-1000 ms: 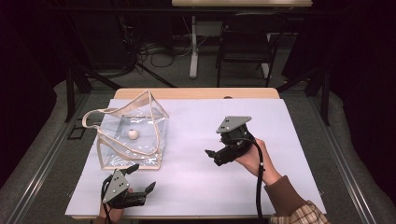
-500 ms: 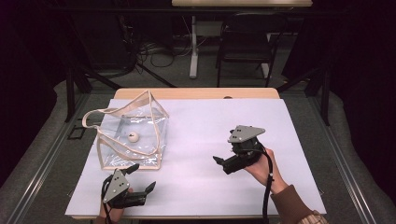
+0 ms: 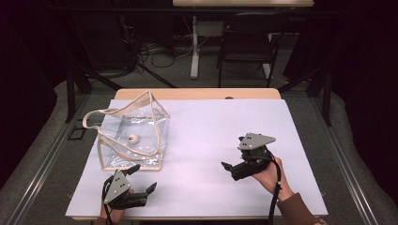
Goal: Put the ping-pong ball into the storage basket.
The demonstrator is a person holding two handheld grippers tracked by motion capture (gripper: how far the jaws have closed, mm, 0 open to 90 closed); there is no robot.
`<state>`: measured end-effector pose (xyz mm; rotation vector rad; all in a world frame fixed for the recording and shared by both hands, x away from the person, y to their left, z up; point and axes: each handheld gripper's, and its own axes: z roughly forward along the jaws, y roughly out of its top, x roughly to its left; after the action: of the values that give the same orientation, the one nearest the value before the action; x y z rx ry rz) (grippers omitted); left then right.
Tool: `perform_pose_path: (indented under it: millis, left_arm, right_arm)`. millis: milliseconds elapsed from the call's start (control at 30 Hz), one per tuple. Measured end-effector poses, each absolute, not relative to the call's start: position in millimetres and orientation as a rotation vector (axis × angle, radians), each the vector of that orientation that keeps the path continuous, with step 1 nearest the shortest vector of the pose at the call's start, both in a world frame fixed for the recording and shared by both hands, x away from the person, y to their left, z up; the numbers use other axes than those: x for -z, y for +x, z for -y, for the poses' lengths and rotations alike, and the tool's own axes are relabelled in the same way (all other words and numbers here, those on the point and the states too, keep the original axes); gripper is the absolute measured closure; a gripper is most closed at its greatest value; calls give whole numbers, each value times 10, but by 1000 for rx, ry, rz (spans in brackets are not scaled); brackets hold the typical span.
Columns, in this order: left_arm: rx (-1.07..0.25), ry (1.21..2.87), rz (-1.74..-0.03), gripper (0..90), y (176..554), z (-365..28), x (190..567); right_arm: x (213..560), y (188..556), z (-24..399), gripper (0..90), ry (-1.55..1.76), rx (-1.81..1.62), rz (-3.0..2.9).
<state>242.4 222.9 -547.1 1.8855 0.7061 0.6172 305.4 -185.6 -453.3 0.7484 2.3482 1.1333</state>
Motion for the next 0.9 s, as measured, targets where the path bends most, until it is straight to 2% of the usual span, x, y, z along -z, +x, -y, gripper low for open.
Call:
perform_pose_path:
  millis: [900]
  left_arm:
    - [-613,1885,-707,159,2428,-2220,5478]
  right_arm:
    - [5080,2811,2330,0,864,-1103,-2296]
